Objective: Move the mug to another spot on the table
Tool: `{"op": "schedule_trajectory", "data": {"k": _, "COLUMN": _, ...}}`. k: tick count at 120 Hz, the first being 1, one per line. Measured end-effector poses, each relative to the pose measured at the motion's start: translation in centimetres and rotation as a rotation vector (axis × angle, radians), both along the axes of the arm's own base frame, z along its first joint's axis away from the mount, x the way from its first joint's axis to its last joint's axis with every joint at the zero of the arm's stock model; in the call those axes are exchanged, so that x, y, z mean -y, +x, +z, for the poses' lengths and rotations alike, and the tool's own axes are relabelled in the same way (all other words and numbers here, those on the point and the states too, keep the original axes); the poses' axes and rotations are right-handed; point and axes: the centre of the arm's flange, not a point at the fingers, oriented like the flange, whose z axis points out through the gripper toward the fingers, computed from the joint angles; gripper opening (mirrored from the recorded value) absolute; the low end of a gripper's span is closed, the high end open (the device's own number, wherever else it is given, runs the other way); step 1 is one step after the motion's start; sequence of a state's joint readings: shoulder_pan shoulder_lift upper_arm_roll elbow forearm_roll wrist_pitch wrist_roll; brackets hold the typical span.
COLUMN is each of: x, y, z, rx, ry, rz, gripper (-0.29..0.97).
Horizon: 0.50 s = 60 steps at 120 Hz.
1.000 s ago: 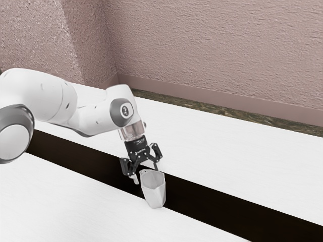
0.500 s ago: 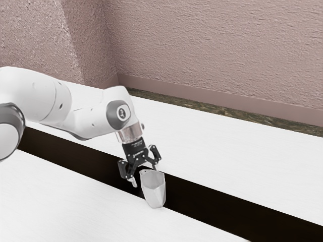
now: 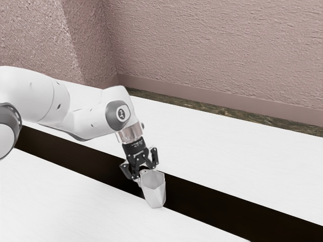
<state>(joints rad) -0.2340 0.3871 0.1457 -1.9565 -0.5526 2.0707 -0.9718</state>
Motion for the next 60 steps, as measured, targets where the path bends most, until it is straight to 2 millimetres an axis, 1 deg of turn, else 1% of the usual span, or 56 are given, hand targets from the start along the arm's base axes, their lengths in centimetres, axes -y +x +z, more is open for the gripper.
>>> {"op": "schedule_trajectory", "data": {"k": 23, "x": -0.05, "y": -0.09, "z": 0.08, "rx": 0.006, "ry": 0.002, "rz": 0.011, "gripper": 0.17}}
{"op": "schedule_trajectory", "data": {"k": 51, "x": -0.04, "y": 0.0, "z": 0.28, "rx": 0.013, "ry": 0.003, "rz": 0.018, "gripper": 0.1}}
{"op": "schedule_trajectory", "data": {"k": 60, "x": -0.01, "y": 0.03, "z": 0.59, "rx": 0.018, "ry": 0.003, "rz": 0.019, "gripper": 0.05}}
